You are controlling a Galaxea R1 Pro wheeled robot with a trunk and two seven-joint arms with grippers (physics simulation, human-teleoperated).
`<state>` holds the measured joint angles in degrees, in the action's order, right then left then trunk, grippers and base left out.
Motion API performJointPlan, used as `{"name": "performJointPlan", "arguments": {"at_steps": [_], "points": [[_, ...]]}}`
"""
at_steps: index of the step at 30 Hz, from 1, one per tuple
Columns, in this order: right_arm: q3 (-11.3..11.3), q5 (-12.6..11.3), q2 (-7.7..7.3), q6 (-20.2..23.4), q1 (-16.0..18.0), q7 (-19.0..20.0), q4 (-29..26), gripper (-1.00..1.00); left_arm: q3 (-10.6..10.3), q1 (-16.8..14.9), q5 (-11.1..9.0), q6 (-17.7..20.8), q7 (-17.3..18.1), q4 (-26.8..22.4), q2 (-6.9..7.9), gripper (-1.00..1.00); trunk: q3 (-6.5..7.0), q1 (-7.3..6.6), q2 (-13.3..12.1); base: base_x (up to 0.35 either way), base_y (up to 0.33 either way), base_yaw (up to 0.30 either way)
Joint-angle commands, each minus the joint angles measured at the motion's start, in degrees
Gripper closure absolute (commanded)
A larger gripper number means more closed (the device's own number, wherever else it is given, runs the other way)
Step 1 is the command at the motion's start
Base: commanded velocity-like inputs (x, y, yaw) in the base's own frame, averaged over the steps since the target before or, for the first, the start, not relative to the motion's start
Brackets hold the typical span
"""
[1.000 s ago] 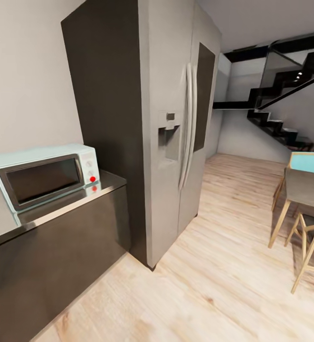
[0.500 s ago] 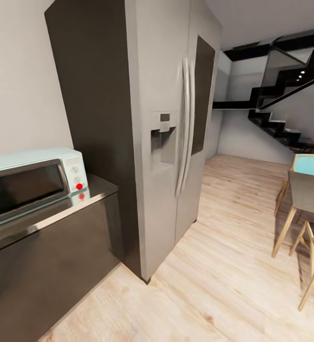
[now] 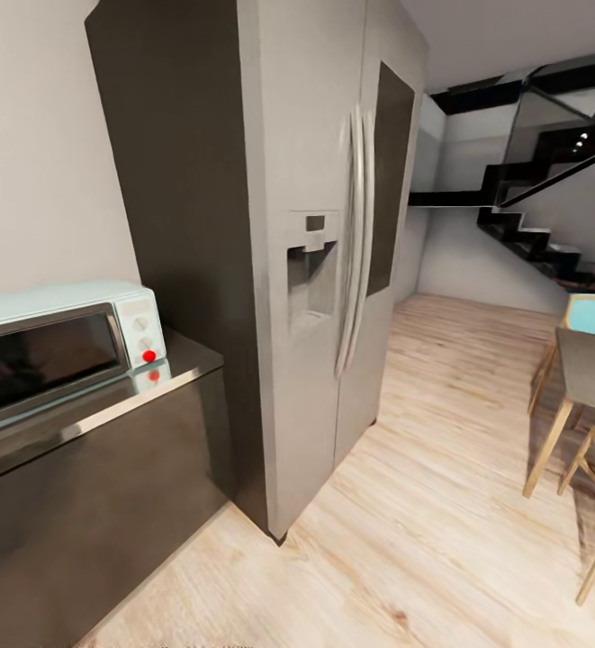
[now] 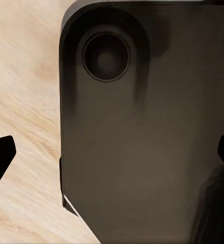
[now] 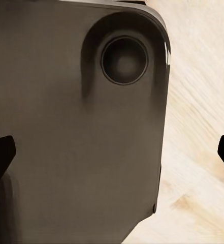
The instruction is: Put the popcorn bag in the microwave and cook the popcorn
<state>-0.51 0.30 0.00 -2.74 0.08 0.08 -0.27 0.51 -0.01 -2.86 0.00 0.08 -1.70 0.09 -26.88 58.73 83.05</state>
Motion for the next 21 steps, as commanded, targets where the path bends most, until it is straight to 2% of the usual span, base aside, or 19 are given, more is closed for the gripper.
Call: {"name": "performJointPlan", "arguments": {"at_steps": [1,21], "points": [[0.0,0.0,0.0,-0.2,0.0,0.0,0.0,-1.0,0.0,0.0,-0.3,0.0,0.0,-0.1,0.0,-1.0,-0.05,0.0,0.0,0.0,0.0,0.244],[-0.1,0.0,0.09,0.0,0.0,-0.2,0.0,-1.0,0.0,0.0,-0.3,-0.3,0.0,-0.1,-0.17,-1.0,-0.05,0.0,0.0,0.0,0.0,0.269]]}}
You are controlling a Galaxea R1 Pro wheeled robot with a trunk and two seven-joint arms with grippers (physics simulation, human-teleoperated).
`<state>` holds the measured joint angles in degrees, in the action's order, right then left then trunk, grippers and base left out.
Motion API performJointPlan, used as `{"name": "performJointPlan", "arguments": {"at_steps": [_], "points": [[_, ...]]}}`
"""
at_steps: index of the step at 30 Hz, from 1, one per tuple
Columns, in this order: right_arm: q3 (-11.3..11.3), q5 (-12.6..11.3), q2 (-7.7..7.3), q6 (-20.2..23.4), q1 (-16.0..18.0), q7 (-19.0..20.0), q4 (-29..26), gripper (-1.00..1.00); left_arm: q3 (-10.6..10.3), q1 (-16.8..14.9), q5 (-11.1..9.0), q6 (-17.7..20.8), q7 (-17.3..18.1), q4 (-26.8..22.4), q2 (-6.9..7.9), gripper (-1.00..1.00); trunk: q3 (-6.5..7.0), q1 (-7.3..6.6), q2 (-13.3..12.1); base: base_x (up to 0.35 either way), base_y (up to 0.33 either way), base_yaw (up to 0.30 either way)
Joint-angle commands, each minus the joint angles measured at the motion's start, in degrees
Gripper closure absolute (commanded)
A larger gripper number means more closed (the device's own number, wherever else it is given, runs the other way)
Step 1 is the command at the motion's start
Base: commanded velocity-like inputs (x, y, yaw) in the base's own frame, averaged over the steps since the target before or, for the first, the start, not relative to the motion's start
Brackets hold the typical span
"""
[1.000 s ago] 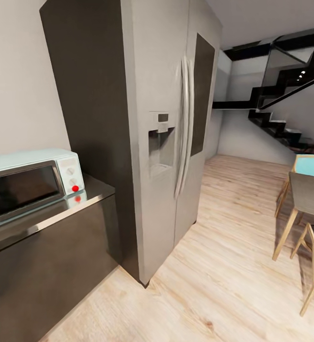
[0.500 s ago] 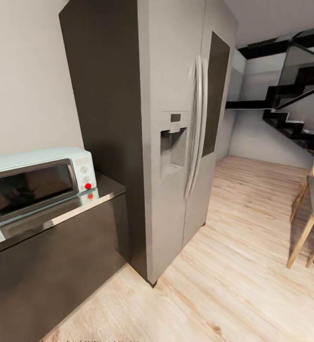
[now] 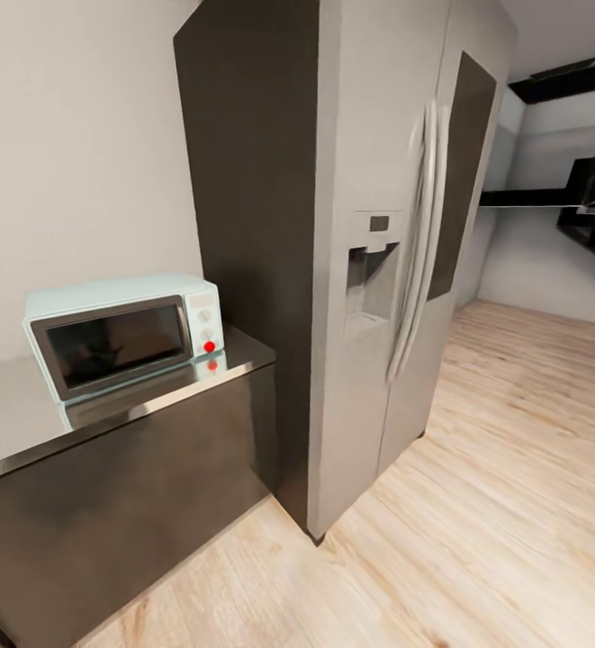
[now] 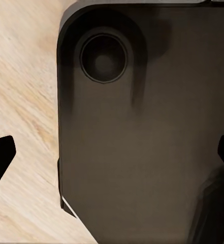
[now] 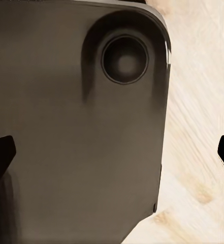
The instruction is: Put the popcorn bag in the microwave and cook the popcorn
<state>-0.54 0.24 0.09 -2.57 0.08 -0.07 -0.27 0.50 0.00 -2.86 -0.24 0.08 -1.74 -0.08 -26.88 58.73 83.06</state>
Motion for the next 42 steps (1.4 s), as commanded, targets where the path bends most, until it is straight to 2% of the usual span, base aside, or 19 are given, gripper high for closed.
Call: {"name": "performJointPlan", "arguments": {"at_steps": [1,7,9,10,15,24,29,31,42], "points": [[-0.1,0.0,0.0,-0.2,0.0,0.0,0.0,-1.0,0.0,0.0,-0.3,-0.1,0.0,0.0,0.03,-1.0,-0.05,0.0,0.0,0.0,0.0,0.27],[-0.1,0.0,0.0,-0.3,0.0,0.0,0.0,-1.0,0.0,0.0,-0.4,-0.1,0.0,-0.1,0.12,-1.0,-0.05,0.0,0.0,0.0,0.0,0.27],[-0.1,0.0,0.0,-0.3,0.0,0.0,0.0,-1.0,0.0,0.0,-1.2,-0.1,0.0,-0.2,0.15,-1.0,-0.05,0.0,0.0,0.0,0.0,0.27],[0.0,0.0,-0.01,-0.3,0.0,0.0,0.0,-1.0,0.0,0.0,-2.9,-0.1,0.0,-0.2,0.16,-1.0,-0.05,0.0,0.0,0.0,0.0,0.27],[0.0,0.1,0.0,-0.3,0.0,0.0,0.0,-1.0,-0.1,0.0,-8.8,0.0,0.0,-0.2,0.32,-1.0,-0.05,0.0,0.0,0.0,0.0,0.27],[0.0,0.0,-0.04,-0.4,0.0,0.0,0.0,-1.0,-0.1,0.0,-9.2,0.0,-0.5,-0.2,0.32,-1.0,-0.05,0.0,0.0,0.0,0.0,0.27],[0.0,0.0,-0.04,-0.4,0.0,0.0,0.0,-1.0,-0.1,0.0,-11.9,-0.1,-0.5,-0.2,0.34,-1.0,-0.05,0.0,0.0,0.0,0.0,0.27],[0.0,0.0,-0.04,-0.4,0.0,0.0,0.0,-1.0,-0.1,0.0,-12.2,-0.1,-0.5,-0.2,0.34,-1.0,-0.05,0.0,0.0,0.0,0.0,0.27],[-0.1,0.1,0.0,-0.4,0.0,0.0,0.0,-1.0,-0.2,0.0,-12.2,-0.1,-0.4,-0.2,0.26,-1.0,-0.05,0.0,0.0,0.0,0.0,0.27]]}}
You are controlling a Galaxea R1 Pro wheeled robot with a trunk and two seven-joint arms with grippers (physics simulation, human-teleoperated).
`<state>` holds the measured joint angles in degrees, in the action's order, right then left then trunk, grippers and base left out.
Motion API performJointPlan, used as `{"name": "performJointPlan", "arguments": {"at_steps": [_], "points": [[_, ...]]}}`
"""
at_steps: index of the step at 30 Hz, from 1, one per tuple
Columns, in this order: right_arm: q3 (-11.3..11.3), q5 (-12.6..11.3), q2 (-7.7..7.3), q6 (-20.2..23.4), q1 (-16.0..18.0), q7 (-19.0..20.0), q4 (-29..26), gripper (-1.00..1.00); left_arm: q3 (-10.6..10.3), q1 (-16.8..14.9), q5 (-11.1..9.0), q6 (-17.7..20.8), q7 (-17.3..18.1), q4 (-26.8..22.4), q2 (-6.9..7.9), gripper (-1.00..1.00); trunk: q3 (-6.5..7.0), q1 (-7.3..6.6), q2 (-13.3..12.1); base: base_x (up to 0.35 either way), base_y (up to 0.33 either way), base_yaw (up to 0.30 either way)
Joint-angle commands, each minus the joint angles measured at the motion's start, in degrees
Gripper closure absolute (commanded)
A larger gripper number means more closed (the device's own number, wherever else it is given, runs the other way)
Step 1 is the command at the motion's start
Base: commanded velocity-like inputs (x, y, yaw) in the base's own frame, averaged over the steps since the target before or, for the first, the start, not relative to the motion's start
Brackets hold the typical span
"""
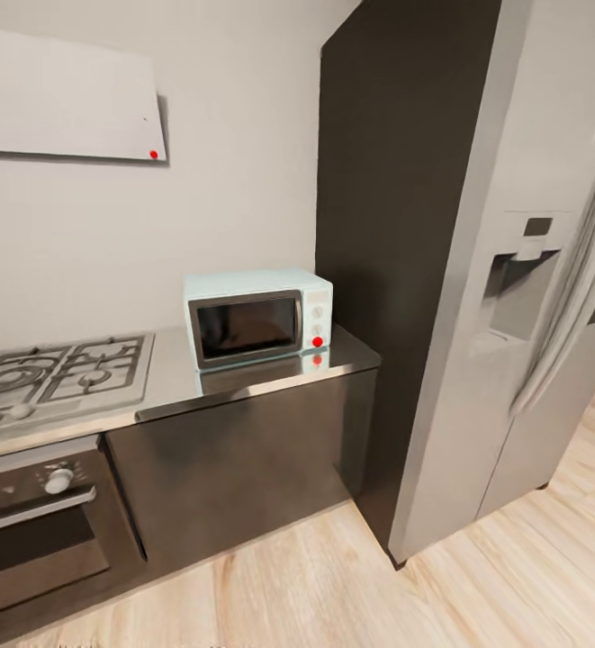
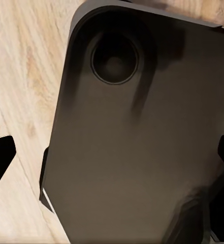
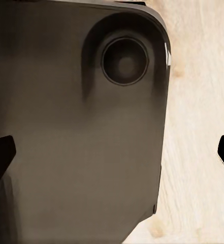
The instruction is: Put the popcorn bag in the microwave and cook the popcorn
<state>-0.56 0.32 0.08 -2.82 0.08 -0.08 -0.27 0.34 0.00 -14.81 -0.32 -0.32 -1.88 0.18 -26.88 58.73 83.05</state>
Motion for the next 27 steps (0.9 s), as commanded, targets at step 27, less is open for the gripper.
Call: {"name": "performJointPlan", "arguments": {"at_steps": [27], "points": [[0.0,0.1,-0.08,-3.0,0.0,0.0,0.1,-1.0,0.1,0.0,-0.3,0.0,0.0,-0.1,0.01,-1.0,-0.56,0.0,0.0,0.0,0.0,0.27]]}}
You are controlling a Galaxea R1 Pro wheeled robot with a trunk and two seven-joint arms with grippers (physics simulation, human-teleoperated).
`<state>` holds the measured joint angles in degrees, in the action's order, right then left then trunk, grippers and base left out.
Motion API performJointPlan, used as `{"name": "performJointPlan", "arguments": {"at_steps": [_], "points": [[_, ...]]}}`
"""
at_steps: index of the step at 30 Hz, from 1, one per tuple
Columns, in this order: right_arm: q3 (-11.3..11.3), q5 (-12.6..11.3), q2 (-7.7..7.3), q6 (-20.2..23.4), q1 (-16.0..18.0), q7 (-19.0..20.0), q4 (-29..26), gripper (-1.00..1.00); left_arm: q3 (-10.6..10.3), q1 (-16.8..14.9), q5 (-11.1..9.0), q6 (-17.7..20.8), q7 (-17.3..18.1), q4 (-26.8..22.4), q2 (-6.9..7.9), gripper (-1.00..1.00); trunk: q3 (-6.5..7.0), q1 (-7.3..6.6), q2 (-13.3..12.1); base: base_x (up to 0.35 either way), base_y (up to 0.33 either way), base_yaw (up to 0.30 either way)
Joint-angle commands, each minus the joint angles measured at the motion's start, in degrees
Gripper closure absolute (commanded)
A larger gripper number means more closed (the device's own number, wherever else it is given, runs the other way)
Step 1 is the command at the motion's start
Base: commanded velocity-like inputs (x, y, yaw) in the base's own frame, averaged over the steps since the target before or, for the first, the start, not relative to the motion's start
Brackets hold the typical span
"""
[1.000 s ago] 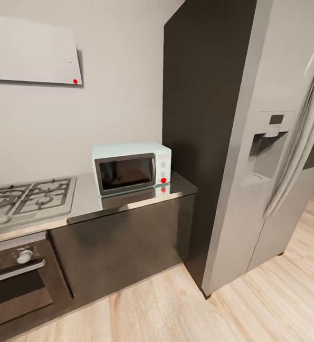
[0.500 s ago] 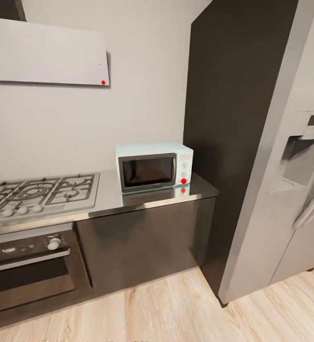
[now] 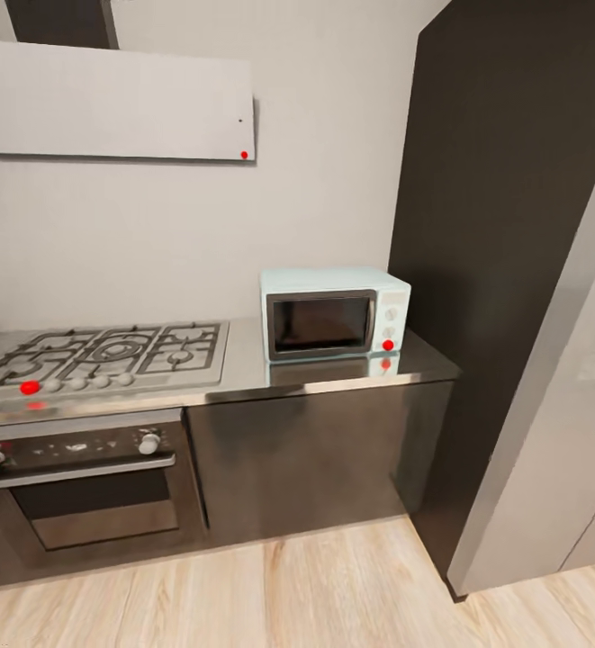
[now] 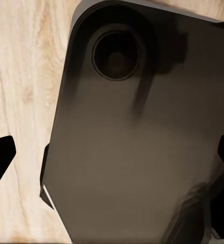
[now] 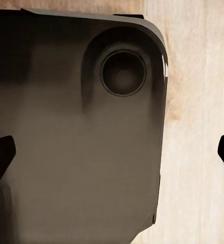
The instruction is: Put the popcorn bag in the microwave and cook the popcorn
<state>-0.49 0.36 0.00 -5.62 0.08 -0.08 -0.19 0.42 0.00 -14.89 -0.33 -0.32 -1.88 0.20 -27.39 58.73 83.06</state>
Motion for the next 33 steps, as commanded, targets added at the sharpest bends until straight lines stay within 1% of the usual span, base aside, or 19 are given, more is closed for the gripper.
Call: {"name": "performJointPlan", "arguments": {"at_steps": [1,17,24,33], "points": [[0.0,0.0,0.0,-0.2,0.0,0.0,0.0,-1.0,0.0,0.0,-0.2,0.0,0.0,-0.1,0.0,-1.0,-0.07,0.0,0.0,0.0,0.0,0.27],[0.0,-0.1,-0.05,-0.2,0.0,0.0,0.0,-1.0,-0.1,0.0,-0.1,-0.1,0.4,-0.1,0.07,-1.0,-0.32,0.0,0.0,0.0,0.0,0.264],[0.0,0.1,-0.47,-0.2,0.0,0.0,0.0,-1.0,-0.1,0.0,-0.1,-0.1,0.4,-0.1,0.07,-1.0,-0.32,0.0,0.0,0.0,0.0,0.028],[0.0,0.1,-0.52,-0.2,0.0,0.0,0.0,-1.0,-0.1,0.0,-0.1,0.0,0.4,-0.1,0.07,-1.0,-0.32,0.0,0.0,0.0,-0.007,0.0]]}}
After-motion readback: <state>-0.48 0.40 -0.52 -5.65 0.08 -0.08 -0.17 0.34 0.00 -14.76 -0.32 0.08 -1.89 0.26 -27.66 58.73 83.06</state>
